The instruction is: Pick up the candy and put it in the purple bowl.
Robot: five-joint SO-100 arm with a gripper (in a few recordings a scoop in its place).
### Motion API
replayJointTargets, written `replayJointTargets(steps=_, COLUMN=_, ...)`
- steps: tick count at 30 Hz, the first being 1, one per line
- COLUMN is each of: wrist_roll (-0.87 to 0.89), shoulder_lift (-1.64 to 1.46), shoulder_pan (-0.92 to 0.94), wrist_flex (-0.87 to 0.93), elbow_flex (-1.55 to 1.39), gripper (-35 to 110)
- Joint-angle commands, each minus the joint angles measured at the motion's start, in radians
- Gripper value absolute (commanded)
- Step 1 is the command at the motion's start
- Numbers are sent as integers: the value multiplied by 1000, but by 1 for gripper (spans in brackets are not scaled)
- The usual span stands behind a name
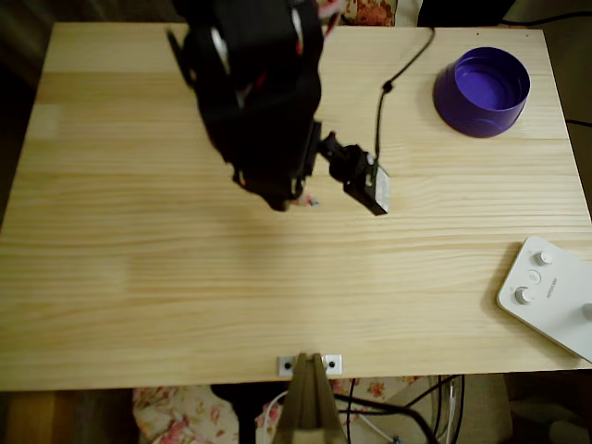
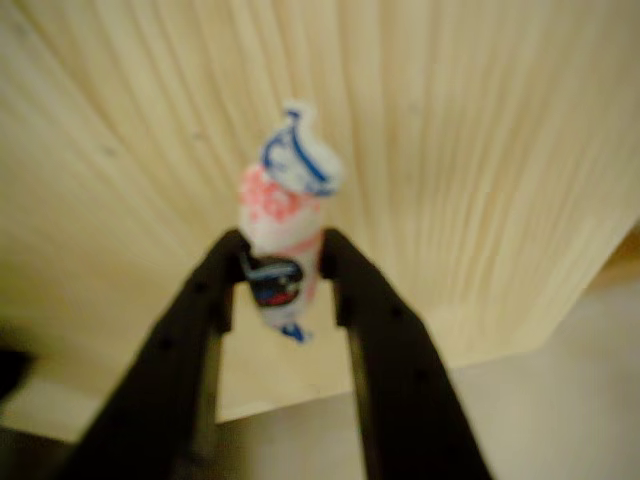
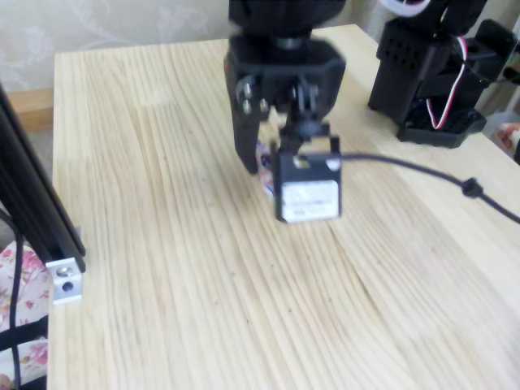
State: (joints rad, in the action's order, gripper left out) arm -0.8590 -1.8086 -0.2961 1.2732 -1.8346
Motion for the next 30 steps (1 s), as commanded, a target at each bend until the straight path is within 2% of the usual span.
replayJointTargets(steps=1, wrist_roll=179, shoulder_lift=-163, shoulder_pan=-15, wrist_flex=120, elbow_flex=140, gripper=0)
replayJointTargets(steps=10, wrist_roll=339, shoulder_lift=-371, shoulder_pan=-114, wrist_flex=322, elbow_flex=166, gripper=0)
replayJointTargets(steps=14, wrist_roll=434, shoulder_lift=-492, shoulder_pan=-221, wrist_flex=391, elbow_flex=175, gripper=1)
replayJointTargets(steps=18, wrist_roll=445, shoulder_lift=-621, shoulder_pan=-391, wrist_flex=456, elbow_flex=176, gripper=0)
replayJointTargets(steps=25, wrist_roll=614, shoulder_lift=-670, shoulder_pan=-790, wrist_flex=376, elbow_flex=152, gripper=-1)
replayJointTargets(steps=30, wrist_roll=649, shoulder_lift=-565, shoulder_pan=-927, wrist_flex=244, elbow_flex=176, gripper=-1)
